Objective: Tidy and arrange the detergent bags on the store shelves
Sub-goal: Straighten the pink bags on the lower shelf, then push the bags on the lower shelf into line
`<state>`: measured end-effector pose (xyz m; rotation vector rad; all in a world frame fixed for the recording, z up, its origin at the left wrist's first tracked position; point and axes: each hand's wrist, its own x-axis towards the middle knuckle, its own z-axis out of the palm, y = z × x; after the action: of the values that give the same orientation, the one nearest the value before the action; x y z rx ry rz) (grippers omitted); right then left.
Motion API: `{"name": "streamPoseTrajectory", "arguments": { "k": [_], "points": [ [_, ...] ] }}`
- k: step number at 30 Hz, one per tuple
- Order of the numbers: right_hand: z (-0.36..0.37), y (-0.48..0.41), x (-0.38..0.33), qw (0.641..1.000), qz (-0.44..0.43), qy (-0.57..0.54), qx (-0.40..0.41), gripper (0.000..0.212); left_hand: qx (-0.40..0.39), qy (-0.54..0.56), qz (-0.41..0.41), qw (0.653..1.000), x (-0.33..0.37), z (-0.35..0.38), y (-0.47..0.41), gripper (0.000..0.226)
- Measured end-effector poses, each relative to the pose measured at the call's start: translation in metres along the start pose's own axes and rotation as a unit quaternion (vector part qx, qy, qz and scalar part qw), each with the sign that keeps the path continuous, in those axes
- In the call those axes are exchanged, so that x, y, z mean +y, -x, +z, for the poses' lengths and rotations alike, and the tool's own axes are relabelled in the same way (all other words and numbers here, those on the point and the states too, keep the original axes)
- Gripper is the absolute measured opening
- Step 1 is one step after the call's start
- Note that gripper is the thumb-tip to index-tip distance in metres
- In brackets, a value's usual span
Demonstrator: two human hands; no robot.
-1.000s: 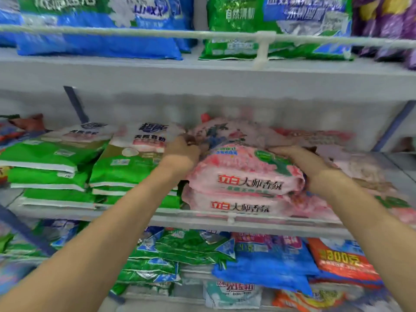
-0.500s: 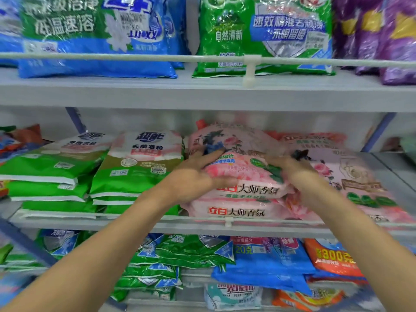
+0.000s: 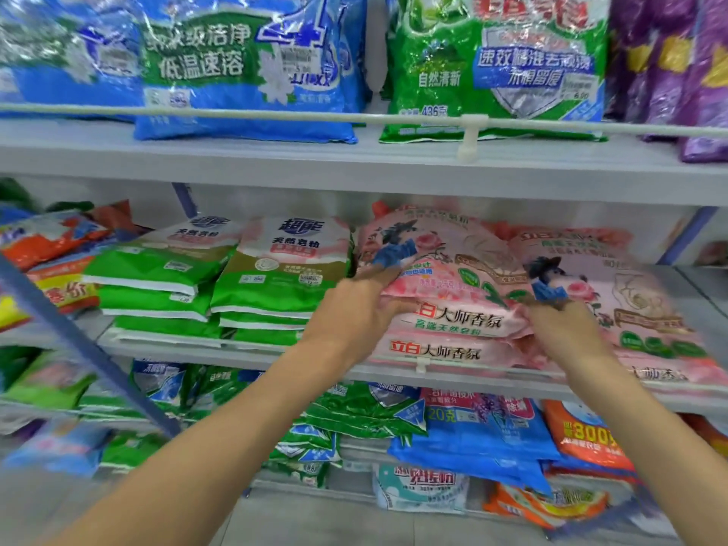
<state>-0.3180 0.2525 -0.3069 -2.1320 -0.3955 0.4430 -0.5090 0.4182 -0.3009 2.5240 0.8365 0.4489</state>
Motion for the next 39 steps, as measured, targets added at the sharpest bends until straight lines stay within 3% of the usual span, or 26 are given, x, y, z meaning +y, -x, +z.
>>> {"name": "streamPoseTrajectory", "arguments": {
  "k": [2, 5, 7, 9, 16, 24, 30, 34, 39],
  "points": [
    [0.004, 0.021, 0.003, 0.998, -0.065, 0.01, 0.02, 0.033, 0.027, -0.083, 0.007, 0.996, 0.009, -0.004, 0.013, 0.044],
    [0.009, 0.051, 0.004, 0.954, -0.213, 0.209, -0.01, 0.053, 0.066, -0.187, 0.014, 0.98, 0.015, -0.015, 0.029, 0.049],
    [0.013, 0.053, 0.002, 0.921, -0.242, 0.304, -0.011, 0.053, 0.021, -0.2, 0.007, 0.98, 0.011, -0.023, 0.033, 0.055],
    [0.016, 0.051, -0.001, 0.915, -0.232, 0.329, 0.015, 0.047, -0.015, -0.201, 0.007, 0.979, 0.008, -0.03, 0.036, 0.054],
    [0.048, 0.074, -0.022, 0.884, -0.323, 0.325, 0.089, 0.052, 0.04, -0.144, -0.013, 0.989, -0.027, -0.06, 0.072, 0.054],
    [0.118, 0.15, -0.078, 0.891, -0.366, 0.265, -0.043, 0.05, 0.127, -0.12, -0.133, 0.976, -0.106, -0.134, 0.171, 0.047],
    [0.186, 0.225, -0.127, 0.878, -0.41, 0.232, -0.084, 0.051, 0.206, -0.12, -0.201, 0.95, -0.174, -0.2, 0.243, 0.037],
    [0.234, 0.28, -0.165, 0.88, -0.412, 0.206, -0.114, 0.053, 0.218, -0.102, -0.227, 0.944, -0.211, -0.246, 0.275, 0.049],
    [0.285, 0.329, -0.208, 0.878, -0.411, 0.2, -0.139, 0.053, 0.215, -0.088, -0.249, 0.94, -0.248, -0.296, 0.294, 0.047]
  ]
}}
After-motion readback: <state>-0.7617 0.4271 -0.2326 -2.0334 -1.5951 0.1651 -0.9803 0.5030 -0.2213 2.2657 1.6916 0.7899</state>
